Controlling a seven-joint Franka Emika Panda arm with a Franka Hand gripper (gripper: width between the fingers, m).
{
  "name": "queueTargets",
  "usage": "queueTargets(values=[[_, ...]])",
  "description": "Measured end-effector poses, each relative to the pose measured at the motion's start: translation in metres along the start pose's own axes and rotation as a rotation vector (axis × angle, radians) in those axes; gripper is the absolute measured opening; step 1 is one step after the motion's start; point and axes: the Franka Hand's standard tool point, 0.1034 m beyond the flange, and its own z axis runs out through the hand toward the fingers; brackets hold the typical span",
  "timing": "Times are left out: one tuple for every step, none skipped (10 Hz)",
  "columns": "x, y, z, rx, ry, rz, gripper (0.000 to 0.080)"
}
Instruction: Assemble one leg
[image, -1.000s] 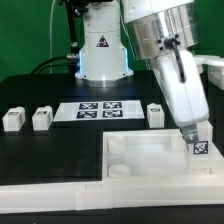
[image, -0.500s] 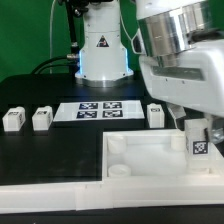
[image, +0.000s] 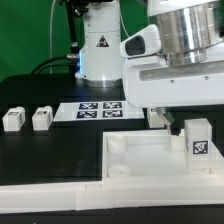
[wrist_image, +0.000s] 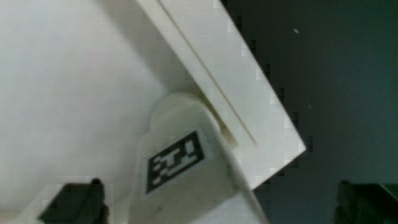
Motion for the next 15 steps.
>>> queueTargets(values=[[0.002,-0.0014,0.0004,-0.017,0.003,-0.13,0.0648],[0.0017,-0.0009,0.001,-0.012,0.002,-0.085,0.0648],[0.0015,-0.0005,0.0013,-0.012,0.001,-0.087,0.0521],[0.0011,-0.0009,0.0014,-0.01,0.0,-0.031,0.0385],[0.0008,-0.001,0.0016,-0.01,0.0,0.06,0.0385],[0.001,-0.0005,0.0015,-0.011,0.001,0.157,0.0314],[0.001,-0.0001,0.0017,-0.011,0.001,0.21,0.0314],[0.0012,0.0006,0.0016,-0.004,-0.003,0.358,0.0314],[0.0018,0.0013,0.0014,0.01,-0.011,0.533,0.0314],[0.001,0.0023,0.0028,0.034,-0.027,0.752,0.0314],[0.0007,0.0027,0.0033,0.056,-0.043,0.921,0.0312],[0.0004,0.0017,0.0033,0.06,-0.055,1.024,0.0309],[-0.0001,0.0014,0.0035,0.06,-0.056,1.027,0.0309],[-0.0003,0.0017,0.0038,0.06,-0.055,1.004,0.0309],[-0.0005,0.0018,0.0039,0.06,-0.055,0.977,0.031]])
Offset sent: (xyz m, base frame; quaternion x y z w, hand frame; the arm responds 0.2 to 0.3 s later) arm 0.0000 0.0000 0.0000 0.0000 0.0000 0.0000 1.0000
